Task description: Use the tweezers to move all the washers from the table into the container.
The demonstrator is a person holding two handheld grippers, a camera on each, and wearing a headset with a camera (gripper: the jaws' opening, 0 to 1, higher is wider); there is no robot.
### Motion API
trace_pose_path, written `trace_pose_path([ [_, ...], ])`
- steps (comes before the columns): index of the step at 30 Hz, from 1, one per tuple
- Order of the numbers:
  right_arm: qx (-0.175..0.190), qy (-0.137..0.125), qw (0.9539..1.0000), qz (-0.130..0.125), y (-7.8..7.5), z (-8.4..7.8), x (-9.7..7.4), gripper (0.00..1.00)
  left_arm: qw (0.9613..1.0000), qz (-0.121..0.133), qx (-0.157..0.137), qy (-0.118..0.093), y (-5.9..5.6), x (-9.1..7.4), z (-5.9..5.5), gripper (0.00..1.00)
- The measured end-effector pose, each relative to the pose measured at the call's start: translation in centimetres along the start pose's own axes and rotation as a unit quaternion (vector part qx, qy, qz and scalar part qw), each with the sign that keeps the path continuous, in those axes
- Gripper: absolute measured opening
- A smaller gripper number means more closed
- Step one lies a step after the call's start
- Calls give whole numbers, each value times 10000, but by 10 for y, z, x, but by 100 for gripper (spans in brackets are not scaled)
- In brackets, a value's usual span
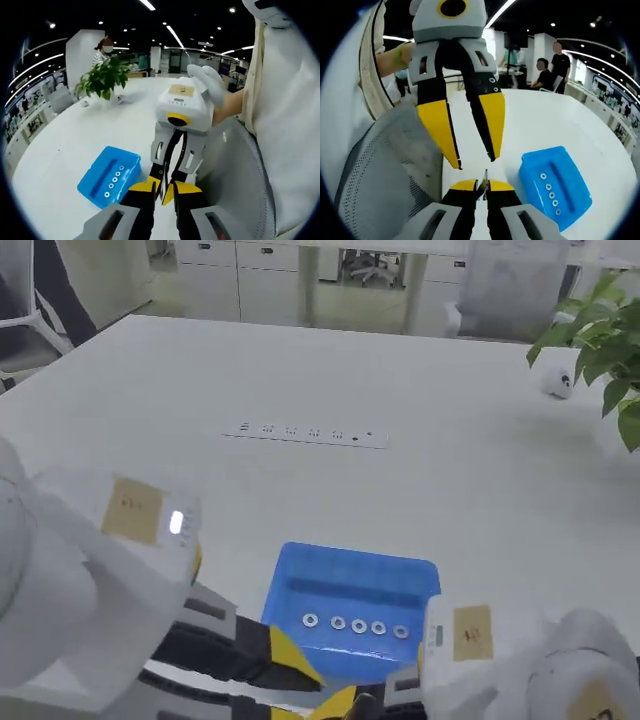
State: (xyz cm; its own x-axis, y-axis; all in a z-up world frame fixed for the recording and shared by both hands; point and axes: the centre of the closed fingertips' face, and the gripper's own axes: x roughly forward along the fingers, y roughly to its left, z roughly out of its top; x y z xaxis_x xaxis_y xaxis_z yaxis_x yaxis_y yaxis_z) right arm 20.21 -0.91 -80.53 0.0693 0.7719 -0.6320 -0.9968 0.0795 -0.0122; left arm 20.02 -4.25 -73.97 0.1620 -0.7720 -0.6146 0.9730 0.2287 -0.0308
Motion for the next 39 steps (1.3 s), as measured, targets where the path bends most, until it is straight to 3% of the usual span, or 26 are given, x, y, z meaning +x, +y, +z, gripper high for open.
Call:
trace_pose_path([
  [5,-71,83,9999,49,6,-3,0,3,9998,-178,100,16,-10,9,8,10],
  [11,-237,196,9995,44,9,-7,-2,3,9993,-283,248,76,-14,12,13,5],
  [27,-295,278,9992,4,11,-16,-9,4,9974,-313,617,214,-19,16,9,0],
  [34,-245,347,9991,-88,3,-29,-9,4,9959,-166,766,462,-9,17,-5,0],
  [39,-173,453,9988,-89,2,-44,-2,5,9944,-223,819,623,-8,28,-20,0],
])
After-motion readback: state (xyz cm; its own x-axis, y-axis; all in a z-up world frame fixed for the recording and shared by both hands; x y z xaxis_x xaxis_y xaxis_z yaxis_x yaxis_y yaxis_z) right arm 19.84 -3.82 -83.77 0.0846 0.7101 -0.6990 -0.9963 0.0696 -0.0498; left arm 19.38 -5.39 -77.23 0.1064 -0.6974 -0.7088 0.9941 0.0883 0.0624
